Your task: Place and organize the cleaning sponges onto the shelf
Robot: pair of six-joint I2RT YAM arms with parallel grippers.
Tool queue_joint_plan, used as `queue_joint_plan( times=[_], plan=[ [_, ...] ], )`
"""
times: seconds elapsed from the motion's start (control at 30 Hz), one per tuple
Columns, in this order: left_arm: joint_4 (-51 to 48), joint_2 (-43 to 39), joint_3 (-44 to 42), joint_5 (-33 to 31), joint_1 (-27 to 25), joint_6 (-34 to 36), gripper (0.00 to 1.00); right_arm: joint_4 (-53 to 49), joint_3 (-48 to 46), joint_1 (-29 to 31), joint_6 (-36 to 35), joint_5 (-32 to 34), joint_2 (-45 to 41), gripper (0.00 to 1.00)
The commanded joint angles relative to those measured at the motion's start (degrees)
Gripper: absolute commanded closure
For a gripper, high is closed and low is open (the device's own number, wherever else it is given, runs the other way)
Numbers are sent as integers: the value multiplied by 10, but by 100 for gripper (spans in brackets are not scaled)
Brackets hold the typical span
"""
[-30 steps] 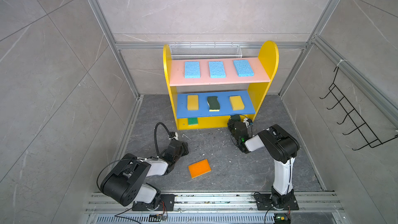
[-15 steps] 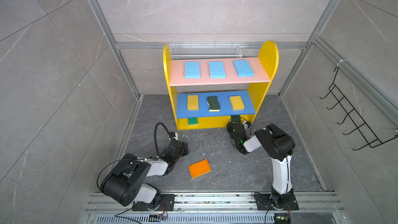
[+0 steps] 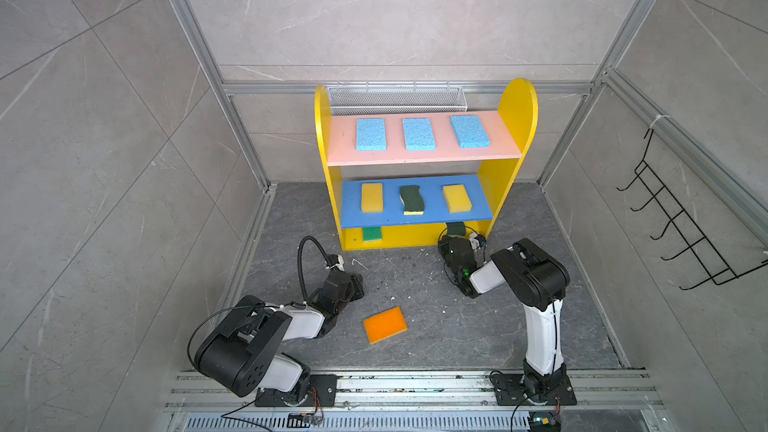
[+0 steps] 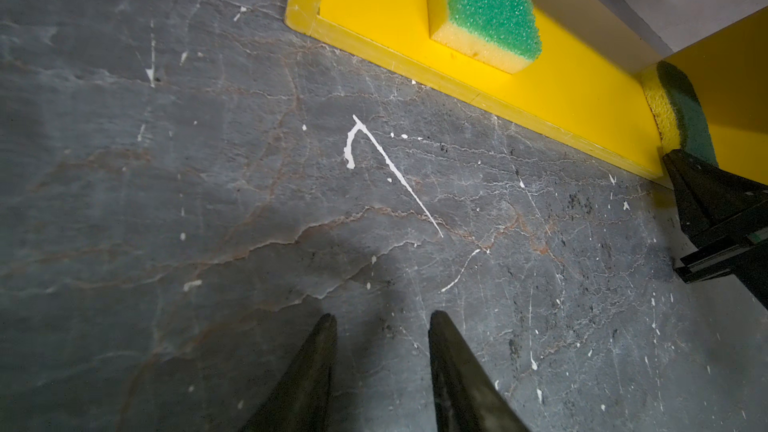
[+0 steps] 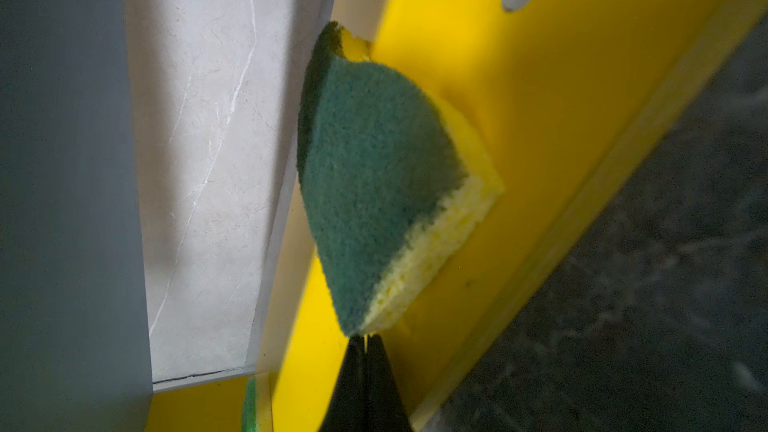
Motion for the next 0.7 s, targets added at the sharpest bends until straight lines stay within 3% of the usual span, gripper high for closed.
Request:
queue_joint_plan(
  times=[0.0, 0.43, 0.67],
  plan=[
    [-10, 11, -7, 1, 4, -10, 59, -3, -5, 2, -2, 5, -3, 99],
    [-30, -10, -12, -2, 4, -10, 58, -44, -67, 17, -39, 2, -114, 100],
    [-101, -56, -5, -13, -2, -1, 58, -192, -115, 37, -65, 21, -254, 100]
  ],
)
